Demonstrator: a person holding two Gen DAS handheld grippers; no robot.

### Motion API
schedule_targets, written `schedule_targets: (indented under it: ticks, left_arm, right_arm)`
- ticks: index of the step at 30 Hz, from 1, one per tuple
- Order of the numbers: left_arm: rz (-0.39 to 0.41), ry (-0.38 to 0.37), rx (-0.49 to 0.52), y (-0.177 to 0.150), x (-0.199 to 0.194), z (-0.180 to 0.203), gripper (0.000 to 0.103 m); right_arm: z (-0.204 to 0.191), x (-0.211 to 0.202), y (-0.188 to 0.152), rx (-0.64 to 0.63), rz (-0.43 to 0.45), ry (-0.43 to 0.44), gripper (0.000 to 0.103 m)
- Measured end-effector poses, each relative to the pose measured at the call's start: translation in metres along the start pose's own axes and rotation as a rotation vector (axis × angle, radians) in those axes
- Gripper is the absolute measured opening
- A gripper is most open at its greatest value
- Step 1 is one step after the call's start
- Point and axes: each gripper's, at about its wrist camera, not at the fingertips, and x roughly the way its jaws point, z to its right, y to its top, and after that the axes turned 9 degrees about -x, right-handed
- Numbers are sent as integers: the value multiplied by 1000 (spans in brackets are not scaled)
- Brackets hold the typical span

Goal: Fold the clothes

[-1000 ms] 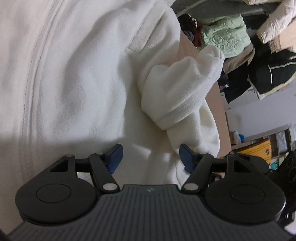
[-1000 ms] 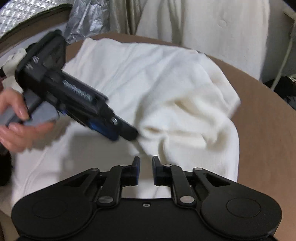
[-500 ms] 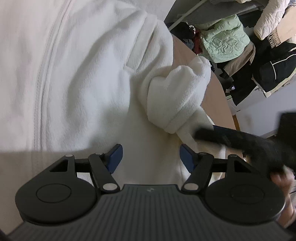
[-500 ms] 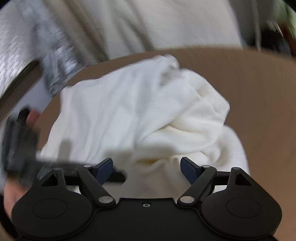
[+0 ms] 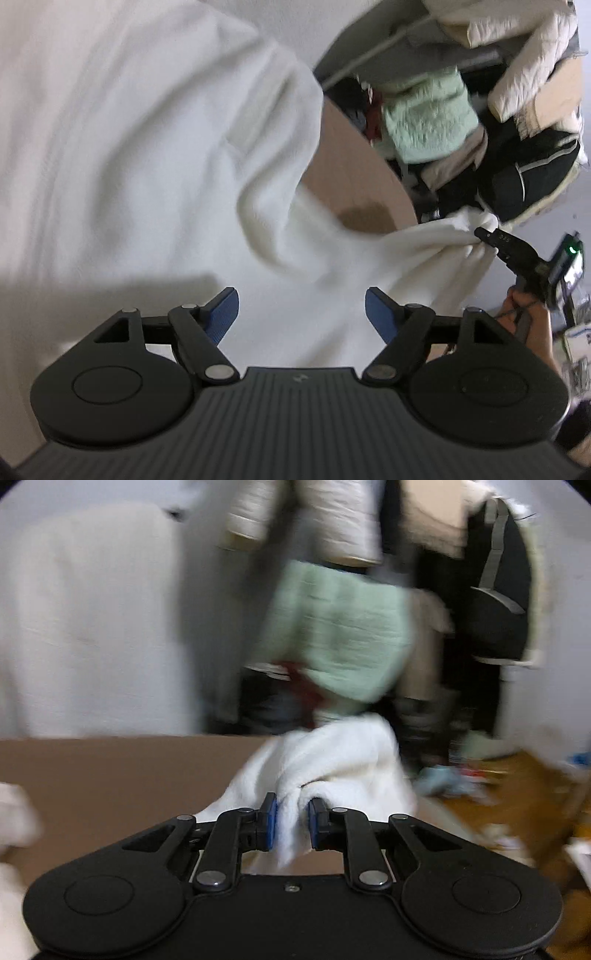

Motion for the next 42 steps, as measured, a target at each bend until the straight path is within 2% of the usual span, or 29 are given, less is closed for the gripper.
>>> schedule_targets:
  ticks: [1,2,3,5,6,7,8,9,12,14,16,19,20,21,22,24,25,26,27,29,30,31,33,35,36,37,39,41,42]
  left_arm:
    - [-9,30,32,-5,5,4,76]
    - [-19,56,62,-9,9,8,76]
    - [-34,69,85,-13,12,12,76]
    - [-71,61,117,-21,18,20,76]
    - [-84,55,135,-24,20,25,76]
    - [-93,48,166,-28,21,30,77]
    - [-100,40,204,-32,21,37,77]
    - [-109,29,244,-35,21,43,77]
    - [-171,-39,354,-46,24,59,80]
    - [-223,-73,385,-55,29,64,82]
    - [-273,-115,408,-64,34,68,82]
    - [-290,-247,387,-70,35,67,80]
    - [-300,-275,379,-71,36,68,80]
    - [-310,-294,381,-73,37,70,80]
    - [-318,-293,403,-79,37,72,80]
    - [-339,-286,449,-90,39,76,80]
    - [-363,-266,479,-97,42,79,79]
    - [-401,-248,499,-103,47,80,79]
    - [-449,-232,502,-109,52,80,77]
    - [-551,-201,476,-120,65,75,72]
    - [-572,-198,458,-123,68,72,72]
    - [-585,-205,434,-124,70,70,72]
    - [-604,-219,397,-123,74,66,72]
    - [-620,-237,355,-118,74,61,72]
    - [-625,-247,334,-115,73,59,72]
    - [-623,-250,326,-112,71,59,73]
    - [-593,-237,359,-106,59,65,74]
    - [-526,-206,435,-95,41,76,75]
    - [-491,-198,460,-87,33,80,76]
  right_arm:
    - [13,12,-3,-7,-49,-29,17]
    - [24,23,-8,-27,-76,-120,17]
    - [35,33,-12,-18,-103,-161,18]
    - [56,51,-19,4,-159,-232,19]
    - [69,52,-25,85,-176,-195,20]
    - [81,53,-32,172,-192,-151,25]
    - [90,49,-42,270,-200,-71,26]
    - [95,46,-54,350,-213,22,32]
    - [88,36,-95,462,-254,219,60]
    - [76,28,-120,479,-293,314,62]
    - [65,28,-140,474,-339,341,67]
    - [61,29,-161,571,-419,261,81]
    - [60,26,-166,633,-412,243,82]
    - [58,28,-163,646,-396,240,87]
    - [56,30,-160,645,-379,237,88]
    - [50,42,-146,534,-339,211,85]
    - [49,49,-135,448,-315,202,56]
    - [48,56,-125,362,-291,193,3]
    - [48,60,-113,273,-259,177,4]
    - [49,43,-84,74,-106,69,4]
    - [51,35,-71,-7,-39,21,4]
    - [55,37,-61,-47,-34,-3,3]
    - [66,50,-51,-46,-43,-49,3]
    - [73,66,-50,-41,-82,-82,3]
    - [71,72,-51,-42,-107,-125,3]
    - [70,72,-54,-32,-124,-123,3]
    - [66,74,-61,-12,-153,-116,5]
    - [56,66,-65,19,-142,-91,16]
    - [51,67,-61,34,-131,-51,21]
